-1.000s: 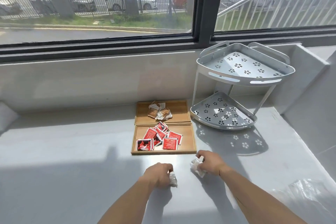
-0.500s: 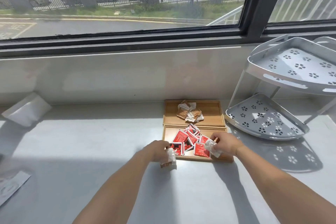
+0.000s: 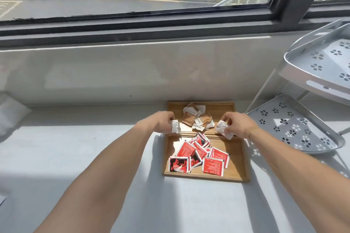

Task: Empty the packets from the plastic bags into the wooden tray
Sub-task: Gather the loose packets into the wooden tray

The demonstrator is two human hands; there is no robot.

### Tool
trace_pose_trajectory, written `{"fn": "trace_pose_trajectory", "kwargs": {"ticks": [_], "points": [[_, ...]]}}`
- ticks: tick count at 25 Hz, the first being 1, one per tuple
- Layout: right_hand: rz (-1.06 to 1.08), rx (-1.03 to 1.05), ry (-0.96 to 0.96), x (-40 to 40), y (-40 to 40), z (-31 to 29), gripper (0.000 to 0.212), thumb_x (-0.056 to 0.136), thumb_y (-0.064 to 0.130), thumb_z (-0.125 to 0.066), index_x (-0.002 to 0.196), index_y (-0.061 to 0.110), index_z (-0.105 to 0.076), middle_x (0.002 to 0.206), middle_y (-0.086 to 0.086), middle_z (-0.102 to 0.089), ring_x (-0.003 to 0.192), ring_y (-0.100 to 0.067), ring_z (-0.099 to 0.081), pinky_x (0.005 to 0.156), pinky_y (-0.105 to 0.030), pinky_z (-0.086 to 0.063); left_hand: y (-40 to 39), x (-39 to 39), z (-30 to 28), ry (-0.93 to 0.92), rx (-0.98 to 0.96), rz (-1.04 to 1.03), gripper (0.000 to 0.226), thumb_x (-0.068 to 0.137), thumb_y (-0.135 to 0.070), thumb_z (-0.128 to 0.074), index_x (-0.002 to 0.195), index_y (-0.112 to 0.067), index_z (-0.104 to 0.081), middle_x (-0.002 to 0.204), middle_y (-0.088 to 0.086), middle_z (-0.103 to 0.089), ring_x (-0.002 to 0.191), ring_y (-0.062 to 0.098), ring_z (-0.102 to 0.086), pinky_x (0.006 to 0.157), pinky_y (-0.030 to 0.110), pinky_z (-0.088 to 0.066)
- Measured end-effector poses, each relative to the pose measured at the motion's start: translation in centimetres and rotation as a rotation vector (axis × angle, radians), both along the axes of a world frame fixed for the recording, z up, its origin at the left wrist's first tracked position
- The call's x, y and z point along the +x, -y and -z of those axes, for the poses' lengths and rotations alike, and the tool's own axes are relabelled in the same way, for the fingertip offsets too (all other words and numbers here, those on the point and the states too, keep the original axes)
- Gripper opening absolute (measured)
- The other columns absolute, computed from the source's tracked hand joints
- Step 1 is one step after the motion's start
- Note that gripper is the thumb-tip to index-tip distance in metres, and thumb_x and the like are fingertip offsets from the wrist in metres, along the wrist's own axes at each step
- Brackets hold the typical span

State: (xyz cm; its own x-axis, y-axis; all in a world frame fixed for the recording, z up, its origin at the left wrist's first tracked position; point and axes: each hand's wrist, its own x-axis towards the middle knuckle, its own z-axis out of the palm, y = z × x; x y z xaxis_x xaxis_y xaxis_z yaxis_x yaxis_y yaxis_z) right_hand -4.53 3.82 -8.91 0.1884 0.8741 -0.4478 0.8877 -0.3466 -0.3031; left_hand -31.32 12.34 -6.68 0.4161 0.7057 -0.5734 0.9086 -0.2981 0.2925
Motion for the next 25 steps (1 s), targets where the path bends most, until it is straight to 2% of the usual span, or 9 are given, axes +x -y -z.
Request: {"fn": "trace_pose_trajectory", "kwargs": {"ticks": [7,12,16,18,21,25], "points": [[-0.057,0.006,0.074,0.8,-2.7,1.9,0.039,0.078,0.012,-0.07,0.113,0.028,-0.062,0.111,0.0,-0.07,0.1,-0.024,-0.063,0.085,-0.04,-0.056,-3.2,2.2,1.7,-0.074,0.005,0.041,0.038,0.084,-0.014,-0.063,0.121,-0.017,-0.057,0.118,0.01,-0.064,0.103,0.028,-0.062,0.082,0.037,-0.056],[-0.077,0.033,0.135,-0.1,-3.8,2.5,0.032,0.083,0.019,-0.063,0.114,0.028,-0.063,0.113,-0.001,-0.071,0.103,-0.025,-0.064,0.083,-0.039,-0.056,-4.2,2.8,3.1,-0.109,0.077,0.065,0.038,0.084,-0.021,-0.062,0.122,-0.015,-0.062,0.118,0.009,-0.067,0.105,0.03,-0.062,0.085,0.037,-0.055],[-0.102,0.044,0.193,-0.7,-4.0,2.9,0.027,0.089,0.032,-0.062,0.115,0.027,-0.064,0.113,-0.003,-0.072,0.101,-0.026,-0.066,0.078,-0.038,-0.056,-4.0,2.8,3.9,-0.164,0.133,0.083,0.033,0.083,-0.022,-0.061,0.116,-0.02,-0.063,0.111,0.004,-0.069,0.097,0.028,-0.063,0.071,0.032,-0.051],[-0.104,0.069,0.25,-0.7,-3.6,3.0,0.026,0.092,0.031,-0.057,0.116,0.025,-0.064,0.113,-0.004,-0.071,0.102,-0.027,-0.065,0.08,-0.039,-0.056,-3.8,2.7,4.4,-0.17,0.18,0.073,0.032,0.084,-0.024,-0.06,0.116,-0.021,-0.063,0.11,0.004,-0.07,0.096,0.028,-0.064,0.071,0.032,-0.053],[-0.096,0.097,0.28,-1.0,-3.0,3.6,0.025,0.093,0.025,-0.056,0.117,0.023,-0.064,0.113,-0.006,-0.067,0.103,-0.028,-0.063,0.08,-0.038,-0.054,-2.9,2.6,4.7,-0.17,0.248,0.047,0.035,0.087,-0.027,-0.059,0.122,-0.021,-0.059,0.116,0.007,-0.067,0.105,0.03,-0.062,0.078,0.037,-0.051],[-0.08,0.107,0.316,-2.2,-1.9,3.3,0.035,0.089,0.016,-0.059,0.123,0.022,-0.059,0.113,-0.006,-0.06,0.106,-0.029,-0.06,0.081,-0.04,-0.051,-0.7,2.5,3.9,-0.145,0.344,0.006,0.049,0.093,-0.031,-0.054,0.139,-0.019,-0.044,0.132,0.013,-0.053,0.125,0.033,-0.047,0.097,0.045,-0.044]]}}
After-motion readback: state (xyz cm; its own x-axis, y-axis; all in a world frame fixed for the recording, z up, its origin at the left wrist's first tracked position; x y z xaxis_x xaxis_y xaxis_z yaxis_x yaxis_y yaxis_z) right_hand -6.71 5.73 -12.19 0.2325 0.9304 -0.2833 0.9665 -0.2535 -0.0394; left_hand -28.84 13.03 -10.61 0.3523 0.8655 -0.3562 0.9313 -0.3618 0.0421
